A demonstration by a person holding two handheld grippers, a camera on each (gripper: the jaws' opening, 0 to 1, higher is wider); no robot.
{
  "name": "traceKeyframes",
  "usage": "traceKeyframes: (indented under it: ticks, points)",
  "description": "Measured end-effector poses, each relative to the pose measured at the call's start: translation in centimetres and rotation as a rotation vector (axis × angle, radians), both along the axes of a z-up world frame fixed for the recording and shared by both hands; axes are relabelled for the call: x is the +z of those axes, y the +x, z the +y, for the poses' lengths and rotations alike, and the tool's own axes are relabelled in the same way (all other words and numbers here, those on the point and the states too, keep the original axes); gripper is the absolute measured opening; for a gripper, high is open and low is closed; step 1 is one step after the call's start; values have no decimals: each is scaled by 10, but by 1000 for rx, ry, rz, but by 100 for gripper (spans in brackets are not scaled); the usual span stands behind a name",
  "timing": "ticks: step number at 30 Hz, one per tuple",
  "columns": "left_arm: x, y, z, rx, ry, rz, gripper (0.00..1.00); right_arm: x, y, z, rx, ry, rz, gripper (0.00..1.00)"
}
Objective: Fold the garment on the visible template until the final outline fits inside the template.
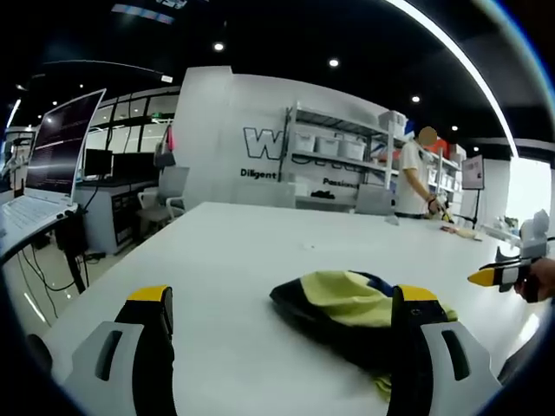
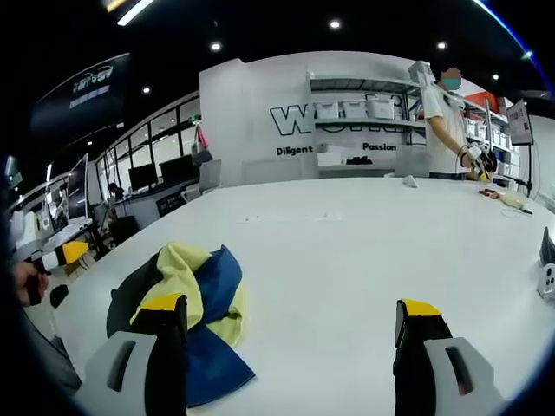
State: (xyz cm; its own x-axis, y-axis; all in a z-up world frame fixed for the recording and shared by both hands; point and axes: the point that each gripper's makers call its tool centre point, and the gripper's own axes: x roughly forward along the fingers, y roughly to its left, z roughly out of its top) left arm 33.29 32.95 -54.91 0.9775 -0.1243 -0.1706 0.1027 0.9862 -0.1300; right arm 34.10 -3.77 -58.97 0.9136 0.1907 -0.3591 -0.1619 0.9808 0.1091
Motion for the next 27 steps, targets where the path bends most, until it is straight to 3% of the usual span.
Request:
traceKeyframes:
  ticks: [10,13,14,23,27]
  points:
    - [-2,2,2,-1,-20,4,99,4,-1,4,16,7,-9,99]
    - [-1,4,-4,-20,-141,-3,99,5,0,4,13,14,-12,99]
    - [-1,4,-4,-23,-66,-1,99,3,0,4,13,19,-2,99]
    - [-2,6,-4,-34,-69,-4,95,15,2,4,18,-5,-33,97]
    - [-10,6,-6,-42,-78,25,95,16,1,5,21,-15,-35,96]
